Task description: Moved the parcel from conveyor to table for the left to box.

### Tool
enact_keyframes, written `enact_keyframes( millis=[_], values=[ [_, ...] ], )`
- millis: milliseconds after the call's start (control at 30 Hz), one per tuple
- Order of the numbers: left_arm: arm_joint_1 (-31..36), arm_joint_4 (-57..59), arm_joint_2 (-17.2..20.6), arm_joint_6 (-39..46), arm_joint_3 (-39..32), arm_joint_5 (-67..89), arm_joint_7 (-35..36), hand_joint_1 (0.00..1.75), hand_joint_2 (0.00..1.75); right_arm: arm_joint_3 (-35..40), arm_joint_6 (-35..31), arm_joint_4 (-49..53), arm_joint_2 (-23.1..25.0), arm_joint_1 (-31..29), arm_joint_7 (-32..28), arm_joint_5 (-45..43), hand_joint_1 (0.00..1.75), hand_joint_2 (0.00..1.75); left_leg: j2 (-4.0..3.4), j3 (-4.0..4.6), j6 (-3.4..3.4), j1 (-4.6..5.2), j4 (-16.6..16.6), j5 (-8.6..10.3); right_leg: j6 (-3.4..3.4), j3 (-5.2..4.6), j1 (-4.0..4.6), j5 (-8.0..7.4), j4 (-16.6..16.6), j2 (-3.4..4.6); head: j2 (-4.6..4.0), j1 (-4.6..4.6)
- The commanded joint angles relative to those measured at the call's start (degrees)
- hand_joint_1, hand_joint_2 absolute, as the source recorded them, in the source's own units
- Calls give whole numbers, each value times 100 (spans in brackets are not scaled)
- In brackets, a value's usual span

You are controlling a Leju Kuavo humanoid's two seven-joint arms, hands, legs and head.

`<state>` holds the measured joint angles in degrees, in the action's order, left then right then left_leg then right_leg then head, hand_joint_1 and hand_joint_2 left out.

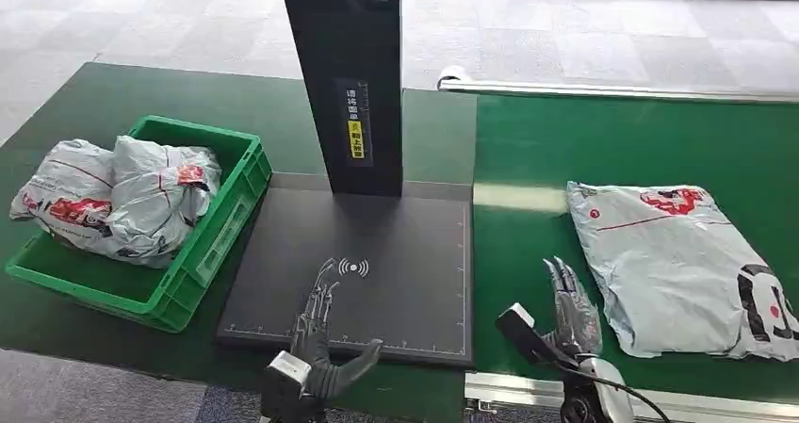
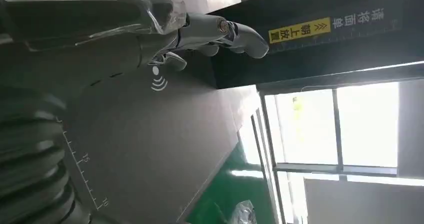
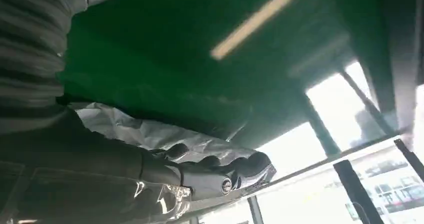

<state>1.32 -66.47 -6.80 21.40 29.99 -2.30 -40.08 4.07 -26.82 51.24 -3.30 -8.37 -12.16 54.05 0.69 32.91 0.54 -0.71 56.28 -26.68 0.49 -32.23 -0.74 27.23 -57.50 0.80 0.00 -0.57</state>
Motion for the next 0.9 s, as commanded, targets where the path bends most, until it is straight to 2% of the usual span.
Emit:
enact_keyframes(
  millis=[33,167,367,533,700,900],
  values=[
    [126,315,21,-67,306,-37,8,0,175,-155,-423,-1640,-217,-716,393,596,0,175,-7,-10,-3,3,-6,-1,-1,9,-1,0,6,0,0,0],
    [140,332,7,-42,300,-36,8,0,175,-158,-508,-1678,-196,-757,441,692,0,175,-3,-8,-5,2,-6,1,-1,9,0,-1,8,-8,0,2],
    [109,300,8,-13,264,0,8,0,175,-91,-520,-1364,-221,-850,1076,1670,0,175,-9,-3,-3,3,-3,0,-1,1,-1,-1,3,0,0,0],
    [119,340,-78,9,199,65,8,0,175,-472,-515,-1455,-217,-1007,1567,2344,0,175,-12,-3,-4,4,-3,-1,-1,0,-3,-1,2,3,0,0],
    [159,435,-156,18,145,109,8,0,175,-673,-441,-1124,-172,-835,1849,2684,0,175,-5,-3,-4,3,-2,0,-1,3,-1,0,4,-6,0,0],
    [58,355,-118,27,138,119,8,0,175,-865,-339,-779,-225,-487,1878,2713,0,175,5,-5,-4,3,-5,-1,-2,8,-1,4,6,-16,0,0]
  ],
)
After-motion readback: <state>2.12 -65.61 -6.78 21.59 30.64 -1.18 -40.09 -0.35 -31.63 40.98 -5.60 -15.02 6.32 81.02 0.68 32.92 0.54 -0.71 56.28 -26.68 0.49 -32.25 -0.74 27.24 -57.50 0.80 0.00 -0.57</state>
